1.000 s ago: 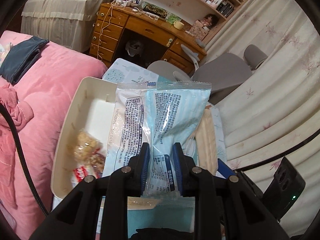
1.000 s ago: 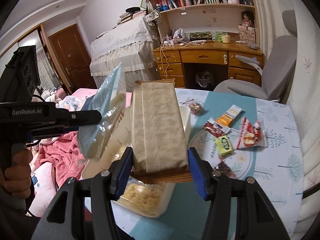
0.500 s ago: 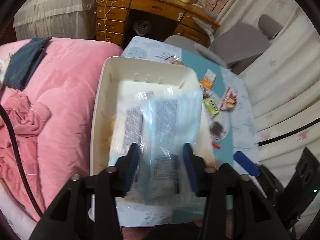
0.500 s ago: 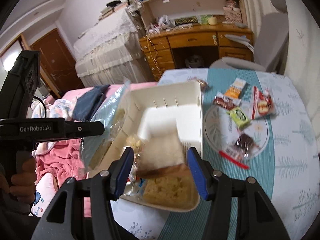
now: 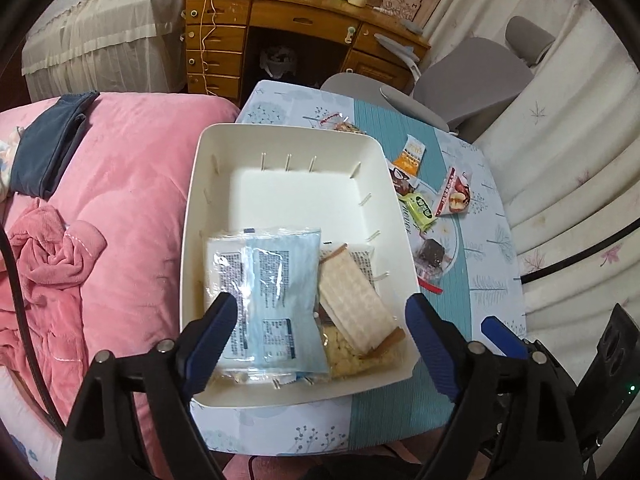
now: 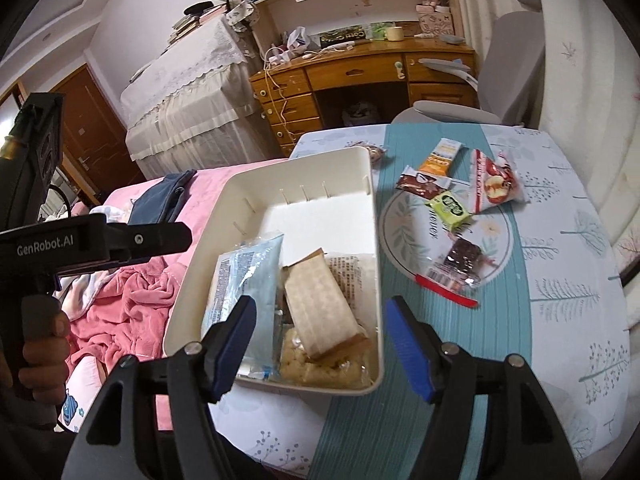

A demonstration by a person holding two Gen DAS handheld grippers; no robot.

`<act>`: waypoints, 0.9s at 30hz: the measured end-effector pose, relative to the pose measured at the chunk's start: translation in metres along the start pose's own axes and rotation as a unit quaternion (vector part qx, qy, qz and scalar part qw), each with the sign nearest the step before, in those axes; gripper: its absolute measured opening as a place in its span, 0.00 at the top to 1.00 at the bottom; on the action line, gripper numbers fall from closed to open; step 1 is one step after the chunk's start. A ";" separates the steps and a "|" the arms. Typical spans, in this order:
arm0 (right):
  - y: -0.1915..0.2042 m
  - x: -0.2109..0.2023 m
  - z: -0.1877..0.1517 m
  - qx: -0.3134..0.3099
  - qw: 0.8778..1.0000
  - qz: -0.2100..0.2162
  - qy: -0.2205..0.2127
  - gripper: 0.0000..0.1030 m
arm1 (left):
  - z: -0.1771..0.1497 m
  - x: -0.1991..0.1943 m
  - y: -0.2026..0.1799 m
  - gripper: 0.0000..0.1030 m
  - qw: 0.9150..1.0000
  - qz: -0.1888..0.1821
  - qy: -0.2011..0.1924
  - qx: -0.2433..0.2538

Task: Organize snacks
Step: 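Open both tools to release the packs into the white tray, then move both tools from the tray back to the snacks on the plate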

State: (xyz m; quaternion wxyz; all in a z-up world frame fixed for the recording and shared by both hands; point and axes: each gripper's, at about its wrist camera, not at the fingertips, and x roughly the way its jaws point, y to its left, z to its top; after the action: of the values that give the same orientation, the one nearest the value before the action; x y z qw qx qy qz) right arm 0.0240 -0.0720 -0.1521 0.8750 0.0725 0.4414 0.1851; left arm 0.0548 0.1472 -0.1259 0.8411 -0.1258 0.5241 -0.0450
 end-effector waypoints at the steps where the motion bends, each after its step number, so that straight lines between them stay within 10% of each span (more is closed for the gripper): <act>1: -0.002 -0.001 0.001 0.001 1.000 -0.002 0.000 0.34 | -0.001 0.000 -0.003 0.15 1.000 0.001 0.000 0.001; 27: -0.112 -0.038 0.004 -0.016 0.999 -0.006 0.040 0.27 | -0.028 0.028 -0.114 0.14 0.999 0.034 -0.001 -0.036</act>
State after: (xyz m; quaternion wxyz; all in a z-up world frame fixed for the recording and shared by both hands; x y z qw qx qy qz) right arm 0.0353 -0.1895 -0.1536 0.8587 0.0482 0.4735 0.1902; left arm 0.0487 0.0273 -0.1326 0.8374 -0.1380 0.5289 0.0030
